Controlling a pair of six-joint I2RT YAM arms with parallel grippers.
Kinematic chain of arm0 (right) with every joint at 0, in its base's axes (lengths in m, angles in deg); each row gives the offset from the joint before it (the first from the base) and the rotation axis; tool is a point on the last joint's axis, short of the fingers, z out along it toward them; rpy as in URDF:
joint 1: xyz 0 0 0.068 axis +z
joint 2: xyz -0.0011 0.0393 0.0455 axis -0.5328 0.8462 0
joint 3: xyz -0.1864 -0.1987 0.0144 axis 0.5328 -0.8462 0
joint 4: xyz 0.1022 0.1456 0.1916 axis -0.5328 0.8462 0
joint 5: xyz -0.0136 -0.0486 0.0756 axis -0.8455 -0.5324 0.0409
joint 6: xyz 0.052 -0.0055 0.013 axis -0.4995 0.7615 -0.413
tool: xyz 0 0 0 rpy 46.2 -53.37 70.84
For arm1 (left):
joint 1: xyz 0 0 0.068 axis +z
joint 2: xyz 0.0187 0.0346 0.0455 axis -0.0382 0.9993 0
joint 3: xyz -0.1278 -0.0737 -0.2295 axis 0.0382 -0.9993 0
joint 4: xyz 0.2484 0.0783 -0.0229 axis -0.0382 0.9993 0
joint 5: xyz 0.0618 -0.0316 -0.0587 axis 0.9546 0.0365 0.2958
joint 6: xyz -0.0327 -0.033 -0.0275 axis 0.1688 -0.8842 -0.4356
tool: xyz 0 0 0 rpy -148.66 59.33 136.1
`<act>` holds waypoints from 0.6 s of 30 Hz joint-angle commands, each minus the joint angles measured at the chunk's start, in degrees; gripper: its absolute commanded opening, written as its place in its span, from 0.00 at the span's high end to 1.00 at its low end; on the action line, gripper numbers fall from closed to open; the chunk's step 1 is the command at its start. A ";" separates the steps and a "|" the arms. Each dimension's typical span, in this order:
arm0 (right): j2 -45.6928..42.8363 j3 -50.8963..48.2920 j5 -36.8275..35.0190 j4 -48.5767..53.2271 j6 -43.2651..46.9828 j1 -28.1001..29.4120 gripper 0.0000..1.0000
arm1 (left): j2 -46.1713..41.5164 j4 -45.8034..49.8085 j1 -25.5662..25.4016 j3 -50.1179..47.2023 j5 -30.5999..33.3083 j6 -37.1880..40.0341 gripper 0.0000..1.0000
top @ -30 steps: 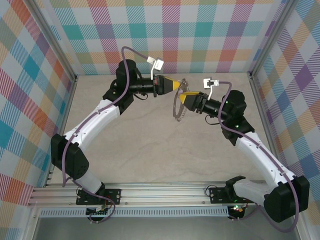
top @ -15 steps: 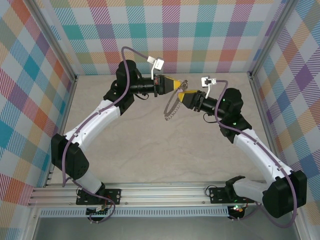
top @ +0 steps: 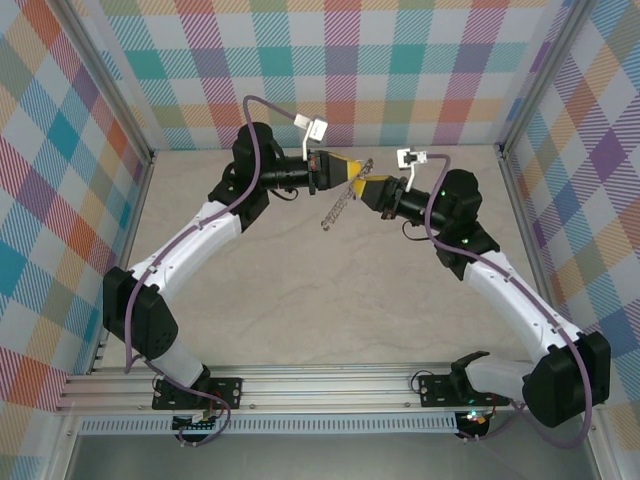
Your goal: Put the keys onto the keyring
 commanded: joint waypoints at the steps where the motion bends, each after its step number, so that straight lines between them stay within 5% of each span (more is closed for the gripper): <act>1: -1.67 -0.18 0.93 -1.62 0.03 0.49 0.94 | -3.19 -3.17 -0.64 -0.34 1.20 -0.88 1.00; 3: -2.50 -1.21 0.59 -1.93 -0.44 0.49 1.00 | -3.38 -3.15 -0.66 -0.56 1.91 -0.89 1.00; 18: 1.02 -0.17 0.82 -0.59 -1.09 4.11 1.00 | -5.06 -9.03 -0.64 -4.29 6.04 -4.88 1.00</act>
